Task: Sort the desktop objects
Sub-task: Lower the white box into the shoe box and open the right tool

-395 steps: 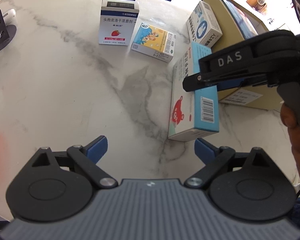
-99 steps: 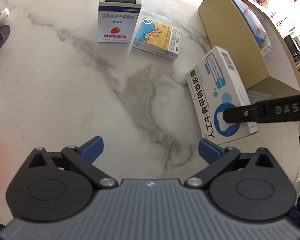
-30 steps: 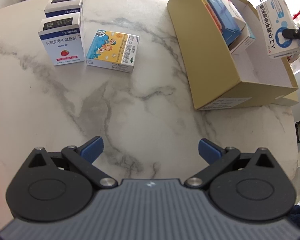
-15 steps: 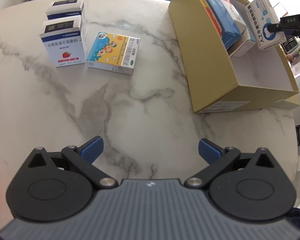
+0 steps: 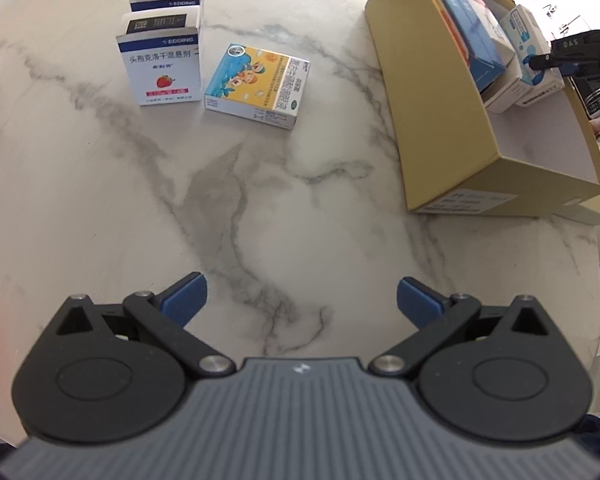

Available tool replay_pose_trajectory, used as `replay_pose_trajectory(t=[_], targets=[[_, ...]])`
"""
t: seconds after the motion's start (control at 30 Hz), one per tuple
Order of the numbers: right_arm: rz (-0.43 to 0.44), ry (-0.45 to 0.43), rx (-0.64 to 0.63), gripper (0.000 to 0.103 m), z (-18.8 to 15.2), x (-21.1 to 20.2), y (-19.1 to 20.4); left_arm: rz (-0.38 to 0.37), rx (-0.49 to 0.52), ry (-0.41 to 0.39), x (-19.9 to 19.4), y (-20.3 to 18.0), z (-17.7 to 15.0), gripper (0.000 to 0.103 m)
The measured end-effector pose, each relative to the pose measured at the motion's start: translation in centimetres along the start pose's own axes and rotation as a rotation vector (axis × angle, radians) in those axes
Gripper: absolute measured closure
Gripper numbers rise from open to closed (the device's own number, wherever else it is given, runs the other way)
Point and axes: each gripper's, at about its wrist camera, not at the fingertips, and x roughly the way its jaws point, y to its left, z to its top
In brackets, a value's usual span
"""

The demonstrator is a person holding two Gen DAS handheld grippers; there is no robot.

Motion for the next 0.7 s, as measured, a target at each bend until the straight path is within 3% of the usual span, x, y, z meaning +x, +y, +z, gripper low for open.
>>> replay_pose_trajectory(t=[0.7], targets=[[0.044,-0.015,0.071,0.065,1.2,0.9,-1.2,-0.005,0.004,-0.005,0.4,-0.6,0.3,0.0]])
